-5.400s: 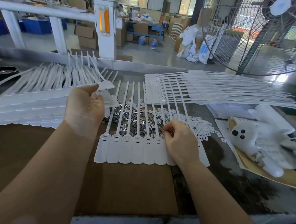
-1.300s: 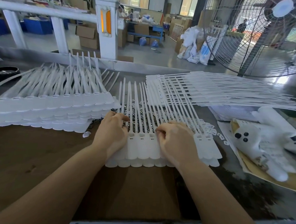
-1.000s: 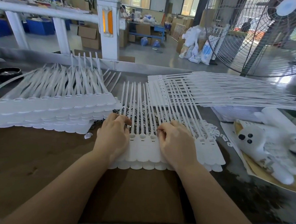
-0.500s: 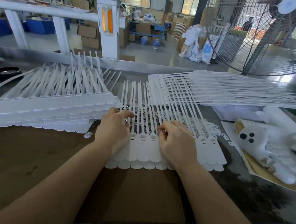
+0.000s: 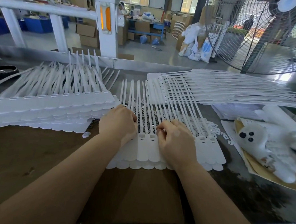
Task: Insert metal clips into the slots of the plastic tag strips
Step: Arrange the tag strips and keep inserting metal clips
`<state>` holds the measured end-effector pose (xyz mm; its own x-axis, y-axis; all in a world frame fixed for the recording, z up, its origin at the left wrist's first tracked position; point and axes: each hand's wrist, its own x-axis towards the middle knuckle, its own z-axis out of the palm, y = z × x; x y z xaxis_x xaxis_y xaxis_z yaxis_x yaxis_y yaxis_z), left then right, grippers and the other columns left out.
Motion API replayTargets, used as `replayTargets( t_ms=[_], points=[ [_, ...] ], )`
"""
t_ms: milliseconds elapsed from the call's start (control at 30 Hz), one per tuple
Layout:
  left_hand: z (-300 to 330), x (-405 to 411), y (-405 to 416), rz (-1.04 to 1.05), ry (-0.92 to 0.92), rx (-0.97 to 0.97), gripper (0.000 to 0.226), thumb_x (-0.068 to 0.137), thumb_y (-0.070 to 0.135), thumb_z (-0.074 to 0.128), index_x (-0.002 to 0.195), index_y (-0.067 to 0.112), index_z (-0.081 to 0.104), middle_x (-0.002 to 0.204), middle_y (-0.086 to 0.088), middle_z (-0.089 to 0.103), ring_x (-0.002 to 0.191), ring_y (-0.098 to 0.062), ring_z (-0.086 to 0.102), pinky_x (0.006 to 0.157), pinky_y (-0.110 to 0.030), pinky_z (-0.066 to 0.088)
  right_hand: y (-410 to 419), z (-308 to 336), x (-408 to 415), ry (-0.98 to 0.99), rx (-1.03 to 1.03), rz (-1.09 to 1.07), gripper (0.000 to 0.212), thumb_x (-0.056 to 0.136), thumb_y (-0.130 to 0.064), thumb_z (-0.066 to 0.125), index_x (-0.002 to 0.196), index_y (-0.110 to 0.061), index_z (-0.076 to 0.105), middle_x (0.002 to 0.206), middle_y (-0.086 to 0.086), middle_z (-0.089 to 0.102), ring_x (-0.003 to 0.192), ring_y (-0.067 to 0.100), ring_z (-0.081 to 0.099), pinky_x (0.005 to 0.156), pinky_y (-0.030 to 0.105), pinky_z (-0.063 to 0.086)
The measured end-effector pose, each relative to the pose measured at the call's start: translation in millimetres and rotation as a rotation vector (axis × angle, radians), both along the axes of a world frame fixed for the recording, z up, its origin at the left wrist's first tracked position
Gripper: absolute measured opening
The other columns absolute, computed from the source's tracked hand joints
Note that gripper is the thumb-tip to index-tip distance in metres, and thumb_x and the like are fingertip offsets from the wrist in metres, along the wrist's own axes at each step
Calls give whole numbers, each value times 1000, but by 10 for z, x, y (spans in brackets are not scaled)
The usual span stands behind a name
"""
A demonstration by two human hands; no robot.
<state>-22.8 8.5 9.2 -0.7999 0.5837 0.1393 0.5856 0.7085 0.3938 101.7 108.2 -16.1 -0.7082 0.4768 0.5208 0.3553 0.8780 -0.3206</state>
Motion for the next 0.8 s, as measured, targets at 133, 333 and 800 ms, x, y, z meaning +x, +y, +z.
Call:
replayTargets(
  t_ms=[133, 333, 800],
  points=[
    [32, 16, 13, -7, -16, -12, 20, 85, 14, 52, 87, 15, 72, 93, -5, 68, 79, -23, 63, 70, -35, 57, -1, 6, 10, -11, -19, 10, 15, 91, -20, 52, 92, -13, 65, 86, 2, 59, 82, 18, 52, 73, 23, 31],
    [-3, 3, -13, -31, -36, 55, 22, 89, 19, 54, 103, 20, 71, 106, -3, 61, 85, -22, 59, 74, -33, 54, -14, 8, 14, -17, -25, 7, 15, 91, -20, 51, 92, -13, 65, 86, 1, 59, 82, 18, 52, 74, 24, 33],
    [5, 108, 91, -54, -42, -6, 23, 86, 38, 56, 107, 39, 64, 113, 4, 43, 110, -18, 48, 104, -49, 30, -23, 16, 23, -19, -25, 11, 16, 92, -21, 51, 92, -12, 65, 87, 2, 59, 82, 19, 53, 75, 27, 36]
  ],
)
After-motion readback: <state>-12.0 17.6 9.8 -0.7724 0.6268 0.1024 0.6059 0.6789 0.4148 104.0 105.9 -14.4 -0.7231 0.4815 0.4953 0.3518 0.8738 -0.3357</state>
